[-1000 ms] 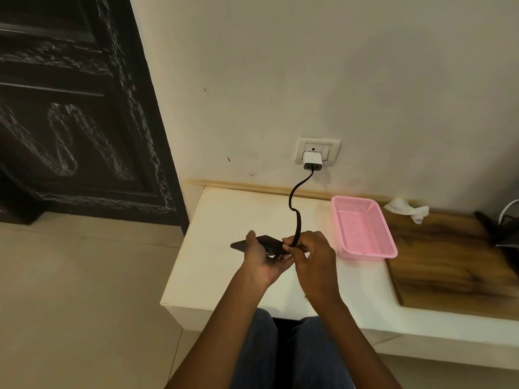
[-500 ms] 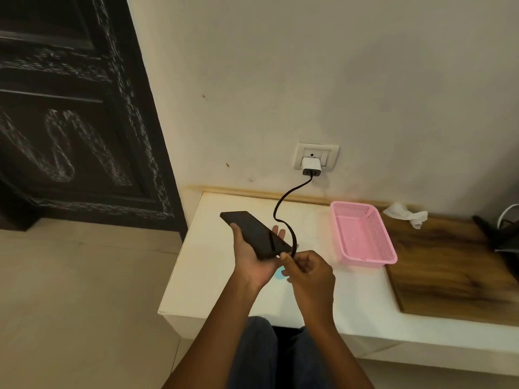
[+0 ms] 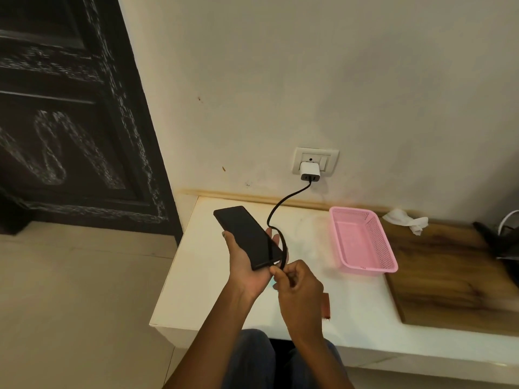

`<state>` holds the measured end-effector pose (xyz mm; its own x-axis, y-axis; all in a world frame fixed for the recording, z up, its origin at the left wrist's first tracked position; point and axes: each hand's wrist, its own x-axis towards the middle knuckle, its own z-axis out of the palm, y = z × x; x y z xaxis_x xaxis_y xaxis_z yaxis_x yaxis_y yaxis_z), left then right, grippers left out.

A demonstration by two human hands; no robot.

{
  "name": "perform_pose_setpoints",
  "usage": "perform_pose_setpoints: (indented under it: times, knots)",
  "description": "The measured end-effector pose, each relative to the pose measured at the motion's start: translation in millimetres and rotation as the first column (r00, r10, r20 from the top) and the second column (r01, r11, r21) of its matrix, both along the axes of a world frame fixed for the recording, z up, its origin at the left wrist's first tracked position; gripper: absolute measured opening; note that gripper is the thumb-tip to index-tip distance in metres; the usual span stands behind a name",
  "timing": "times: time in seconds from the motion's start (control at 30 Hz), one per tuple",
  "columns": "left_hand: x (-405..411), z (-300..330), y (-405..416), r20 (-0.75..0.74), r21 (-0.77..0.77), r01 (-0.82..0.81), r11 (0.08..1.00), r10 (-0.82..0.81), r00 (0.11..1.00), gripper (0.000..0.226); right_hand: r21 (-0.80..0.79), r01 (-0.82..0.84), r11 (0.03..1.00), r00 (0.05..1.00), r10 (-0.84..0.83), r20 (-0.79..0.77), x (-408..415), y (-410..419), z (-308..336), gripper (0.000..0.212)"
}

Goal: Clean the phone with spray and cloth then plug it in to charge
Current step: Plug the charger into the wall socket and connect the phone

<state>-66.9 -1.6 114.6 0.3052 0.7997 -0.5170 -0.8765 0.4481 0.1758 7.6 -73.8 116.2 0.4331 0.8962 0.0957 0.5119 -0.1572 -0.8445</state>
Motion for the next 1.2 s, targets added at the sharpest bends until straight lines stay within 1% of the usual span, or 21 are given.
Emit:
perform_pose_setpoints:
  times: [0.07, 0.1, 0.13, 0.17, 0.23, 0.3, 0.37, 0.43, 0.47, 0.57, 0.67, 0.73, 0.83, 0.9, 1.0, 1.13, 1.2]
  knots:
    - [-4, -2, 0, -0.024, 0.017, 0.029, 0.999, -0.029, 0.999, 0.075, -0.023, -0.116, 0.993, 0.985, 0.118, 0.127, 9, 1, 3, 0.022]
    - [-6, -3, 1, -0.018, 0.024, 0.043, 0.999, -0.042, 0.999, 0.076, -0.023, -0.170, 0.985, 0.967, 0.172, 0.189, 15, 3, 7, 0.029]
    - [-7, -5, 3, -0.008, 0.028, 0.052, 0.998, -0.052, 0.999, 0.076, -0.014, -0.211, 0.977, 0.948, 0.208, 0.241, 21, 6, 12, 0.037]
    - [-8, -6, 4, -0.005, 0.033, 0.061, 0.998, -0.061, 0.998, 0.076, 0.003, -0.218, 0.976, 0.944, 0.210, 0.256, 28, 11, 19, 0.042]
    - [-7, -9, 8, -0.014, 0.048, 0.087, 0.995, -0.087, 0.996, 0.076, 0.066, -0.157, 0.985, 0.974, 0.143, 0.178, 40, 29, 30, 0.039]
    - [-5, -13, 12, -0.002, 0.048, 0.104, 0.993, -0.104, 0.995, 0.075, 0.150, -0.027, 0.988, 0.990, 0.006, 0.139, 55, 58, 36, 0.029]
    - [-6, -18, 14, 0.000, 0.042, 0.110, 0.993, -0.110, 0.994, 0.075, 0.146, 0.075, 0.986, 0.989, -0.093, 0.118, 71, 93, 40, 0.019]
    - [-7, -24, 18, -0.004, 0.042, 0.117, 0.992, -0.117, 0.993, 0.075, 0.104, 0.131, 0.986, 0.988, -0.139, 0.075, 86, 128, 37, 0.014]
    - [-8, -28, 19, -0.004, 0.042, 0.122, 0.992, -0.122, 0.993, 0.076, 0.079, 0.153, 0.985, 0.985, -0.158, 0.062, 92, 145, 34, 0.016]
    - [-9, -34, 23, -0.006, 0.041, 0.141, 0.989, -0.141, 0.990, 0.076, -0.018, 0.198, 0.980, 0.979, -0.197, 0.054, 104, 187, 24, 0.039]
    - [-9, -38, 26, -0.026, 0.040, 0.157, 0.987, -0.156, 0.987, 0.075, -0.105, 0.231, 0.967, 0.968, -0.218, 0.124, 105, 219, 14, 0.057]
    - [-9, -40, 28, -0.035, 0.028, 0.167, 0.986, -0.166, 0.985, 0.075, -0.114, 0.264, 0.958, 0.956, -0.244, 0.161, 103, 233, 10, 0.057]
    - [-10, -45, 31, -0.035, 0.007, 0.175, 0.984, -0.175, 0.984, 0.075, -0.087, 0.340, 0.936, 0.931, -0.322, 0.172, 101, 249, 5, 0.055]
    - [-11, -48, 33, -0.030, 0.008, 0.179, 0.984, -0.179, 0.983, 0.076, -0.076, 0.363, 0.929, 0.919, -0.344, 0.195, 101, 253, 2, 0.054]
    - [-9, -53, 36, -0.020, -0.005, 0.177, 0.984, -0.177, 0.984, 0.075, -0.055, 0.357, 0.933, 0.914, -0.336, 0.227, 103, 257, -2, 0.051]
    - [-5, -54, 34, -0.015, -0.031, 0.192, 0.981, -0.193, 0.981, 0.073, -0.009, 0.362, 0.932, 0.912, -0.352, 0.209, 100, 258, -4, 0.046]
    - [-5, -55, 32, -0.012, -0.029, 0.201, 0.979, -0.202, 0.979, 0.074, -0.029, 0.344, 0.938, 0.915, -0.329, 0.233, 102, 257, -4, 0.048]
